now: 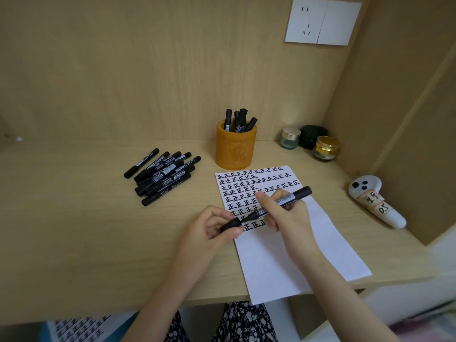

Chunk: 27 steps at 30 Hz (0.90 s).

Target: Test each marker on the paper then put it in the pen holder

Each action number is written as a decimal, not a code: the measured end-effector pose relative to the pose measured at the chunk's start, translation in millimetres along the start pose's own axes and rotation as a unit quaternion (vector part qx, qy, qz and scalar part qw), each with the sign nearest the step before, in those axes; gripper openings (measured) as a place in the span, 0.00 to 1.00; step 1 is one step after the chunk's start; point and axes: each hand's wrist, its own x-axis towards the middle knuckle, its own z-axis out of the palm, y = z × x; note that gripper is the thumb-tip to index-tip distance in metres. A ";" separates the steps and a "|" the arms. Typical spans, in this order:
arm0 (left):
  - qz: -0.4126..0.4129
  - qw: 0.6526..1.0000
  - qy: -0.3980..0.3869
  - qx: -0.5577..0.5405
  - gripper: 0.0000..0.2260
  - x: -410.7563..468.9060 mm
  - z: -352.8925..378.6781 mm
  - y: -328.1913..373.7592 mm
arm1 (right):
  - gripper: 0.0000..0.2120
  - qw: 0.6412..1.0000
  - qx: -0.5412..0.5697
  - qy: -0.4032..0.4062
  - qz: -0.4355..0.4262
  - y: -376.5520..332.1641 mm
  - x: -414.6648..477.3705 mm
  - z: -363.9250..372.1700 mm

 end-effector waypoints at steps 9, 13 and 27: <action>0.021 0.999 0.016 -0.026 0.09 -3.8 6.2 8.1 | 0.19 1.000 -0.017 -0.024 -0.002 4.6 -6.2 17.4; 0.043 0.998 0.025 -0.029 0.08 -5.0 6.4 10.3 | 0.19 1.000 -0.009 -0.026 0.001 7.3 -4.0 21.7; 0.056 0.997 0.051 -0.022 0.06 2.7 -11.2 20.4 | 0.23 0.994 -0.045 -0.065 0.078 1.0 7.5 25.9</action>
